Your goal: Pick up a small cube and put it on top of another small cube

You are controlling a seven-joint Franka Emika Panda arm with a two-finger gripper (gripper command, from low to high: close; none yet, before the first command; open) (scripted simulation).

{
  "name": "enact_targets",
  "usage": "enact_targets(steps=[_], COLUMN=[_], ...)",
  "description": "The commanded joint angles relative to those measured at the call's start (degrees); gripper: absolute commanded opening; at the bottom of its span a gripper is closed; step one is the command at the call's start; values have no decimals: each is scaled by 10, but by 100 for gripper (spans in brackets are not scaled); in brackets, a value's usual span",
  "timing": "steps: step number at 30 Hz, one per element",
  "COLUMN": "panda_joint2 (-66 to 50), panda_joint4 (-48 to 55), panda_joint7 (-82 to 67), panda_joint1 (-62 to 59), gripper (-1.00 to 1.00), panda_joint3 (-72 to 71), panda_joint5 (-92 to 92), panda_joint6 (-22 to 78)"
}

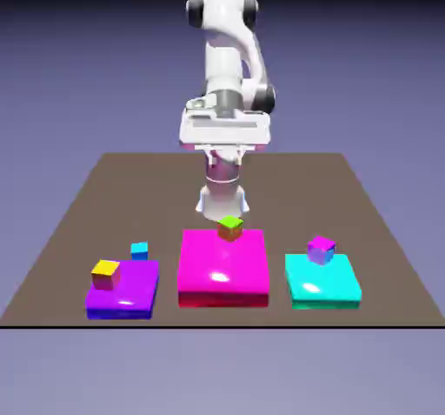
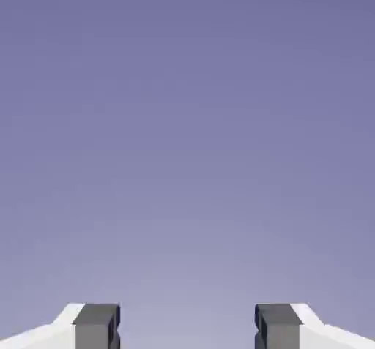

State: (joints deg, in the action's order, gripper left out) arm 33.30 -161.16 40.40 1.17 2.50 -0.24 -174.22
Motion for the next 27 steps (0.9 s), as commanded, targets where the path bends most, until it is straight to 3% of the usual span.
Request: enact_targets(steps=[1,27], panda_joint2=[5,144], panda_joint4=[-1,-36], panda_joint7=[-17,-461], panda_joint1=[4,107], gripper=[0,0], panda_joint3=[21,561], panda_joint5=[-2,-53], panda_joint6=[-2,-47])
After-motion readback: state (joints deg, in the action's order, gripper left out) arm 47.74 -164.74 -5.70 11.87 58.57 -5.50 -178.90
